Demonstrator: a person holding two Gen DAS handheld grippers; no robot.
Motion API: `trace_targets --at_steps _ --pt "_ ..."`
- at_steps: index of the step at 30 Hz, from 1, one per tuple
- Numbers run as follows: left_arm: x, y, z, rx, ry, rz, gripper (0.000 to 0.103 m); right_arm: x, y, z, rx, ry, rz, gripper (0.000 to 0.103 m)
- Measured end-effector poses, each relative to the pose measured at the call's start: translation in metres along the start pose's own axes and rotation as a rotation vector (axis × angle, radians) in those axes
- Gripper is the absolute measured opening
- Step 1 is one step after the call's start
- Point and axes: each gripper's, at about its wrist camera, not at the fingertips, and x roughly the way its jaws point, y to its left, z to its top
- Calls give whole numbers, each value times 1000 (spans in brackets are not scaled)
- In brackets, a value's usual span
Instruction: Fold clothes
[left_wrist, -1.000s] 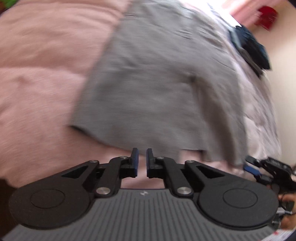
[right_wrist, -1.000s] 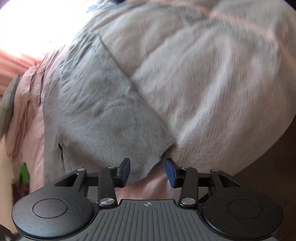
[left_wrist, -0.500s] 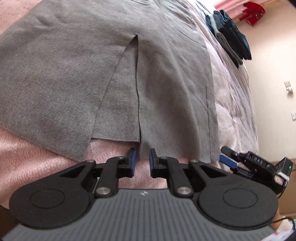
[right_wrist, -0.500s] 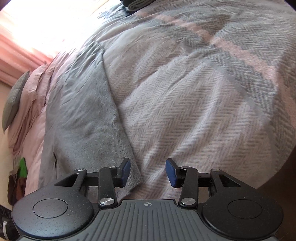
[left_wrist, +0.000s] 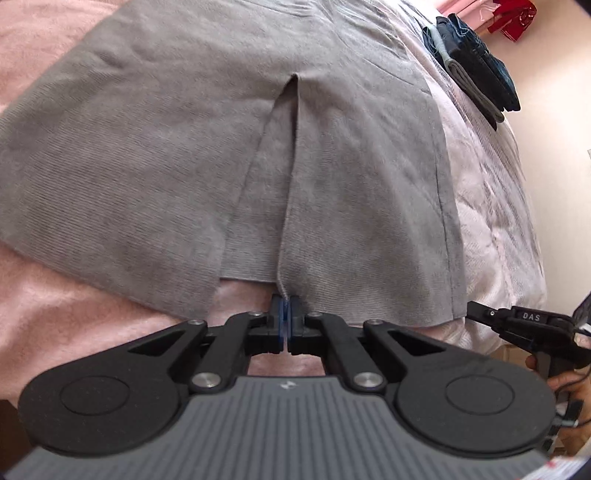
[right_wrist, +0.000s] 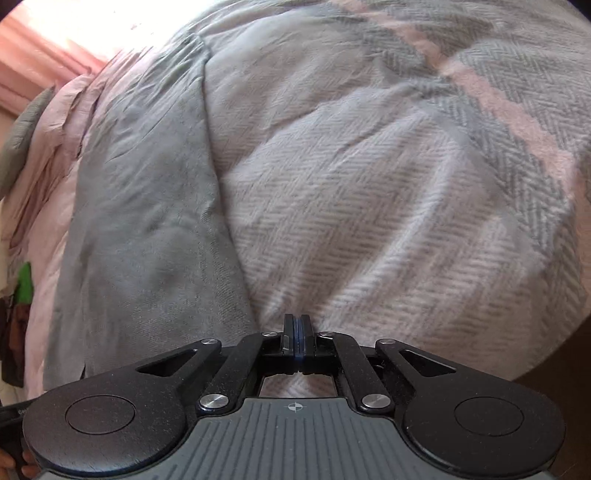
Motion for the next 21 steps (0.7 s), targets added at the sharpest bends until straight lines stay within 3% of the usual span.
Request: trace_targets --at_steps 1,3,5,8,10,14,16,18,21 --pt "0 1 -2 1 -2 8 0 -3 10 -1 -73 -8 -18 20" --pt "2 2 -4 3 0 15 0 -5 25 -4 -159 -25 -27 43" --pt "2 3 -3 12 6 15 0 -1 29 -3 -162 -62 -7 43" --pt "6 -2 -2 58 34 46 0 22 32 4 -116 -49 19 43" --pt "7 -9 -2 125 67 74 0 38 39 3 -188 23 -80 43" --pt "-22 -6 3 218 145 80 0 22 52 9 -215 29 -149 43" --pt "-47 2 15 250 103 103 1 10 66 18 -261 -37 -156 43" --pt "-66 12 36 265 5 156 3 8 92 30 -329 -104 -126 43" --pt "-65 23 85 271 -140 242 4 28 150 47 -451 -188 -45 43"
